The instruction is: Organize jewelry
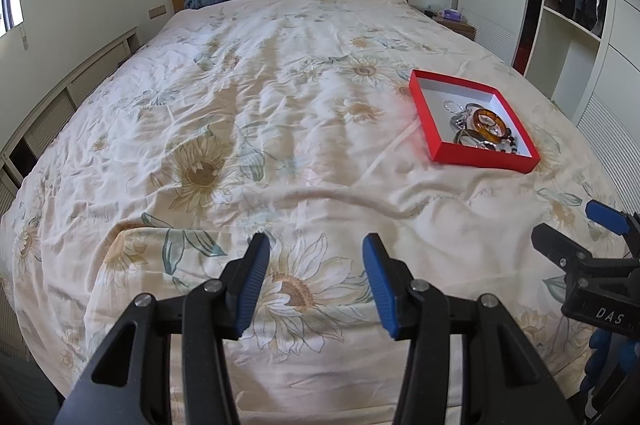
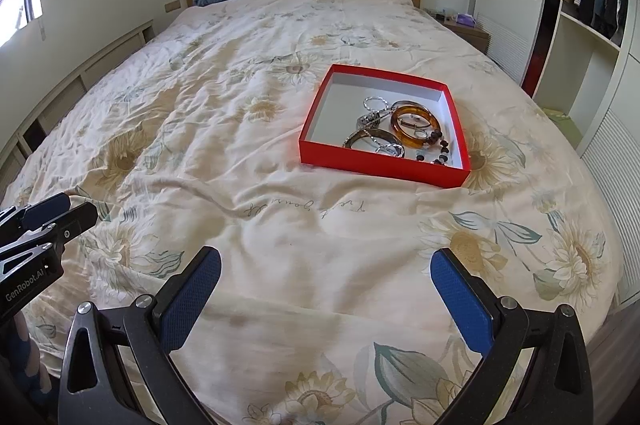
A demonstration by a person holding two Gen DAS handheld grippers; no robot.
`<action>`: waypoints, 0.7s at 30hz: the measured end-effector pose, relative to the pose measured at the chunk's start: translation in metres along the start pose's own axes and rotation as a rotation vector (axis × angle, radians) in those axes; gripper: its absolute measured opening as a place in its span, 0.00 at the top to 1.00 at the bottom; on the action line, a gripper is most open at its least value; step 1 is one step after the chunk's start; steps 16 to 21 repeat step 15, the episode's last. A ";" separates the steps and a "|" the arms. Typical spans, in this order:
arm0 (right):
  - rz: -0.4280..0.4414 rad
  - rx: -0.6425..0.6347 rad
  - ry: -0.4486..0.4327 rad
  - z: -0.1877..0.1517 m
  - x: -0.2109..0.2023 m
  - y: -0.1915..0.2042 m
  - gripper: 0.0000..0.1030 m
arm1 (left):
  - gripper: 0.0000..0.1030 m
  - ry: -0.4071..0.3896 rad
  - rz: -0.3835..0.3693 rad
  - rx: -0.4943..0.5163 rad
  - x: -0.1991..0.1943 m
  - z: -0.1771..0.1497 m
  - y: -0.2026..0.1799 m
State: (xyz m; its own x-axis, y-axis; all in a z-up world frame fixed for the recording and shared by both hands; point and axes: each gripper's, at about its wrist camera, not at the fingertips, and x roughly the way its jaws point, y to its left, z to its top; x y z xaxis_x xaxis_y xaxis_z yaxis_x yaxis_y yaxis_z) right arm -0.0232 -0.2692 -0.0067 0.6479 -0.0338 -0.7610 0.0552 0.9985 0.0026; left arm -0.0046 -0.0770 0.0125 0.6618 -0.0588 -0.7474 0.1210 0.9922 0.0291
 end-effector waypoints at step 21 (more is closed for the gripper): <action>0.002 -0.008 0.004 0.000 0.001 0.002 0.00 | 0.55 0.005 -0.001 -0.008 -0.001 0.000 0.003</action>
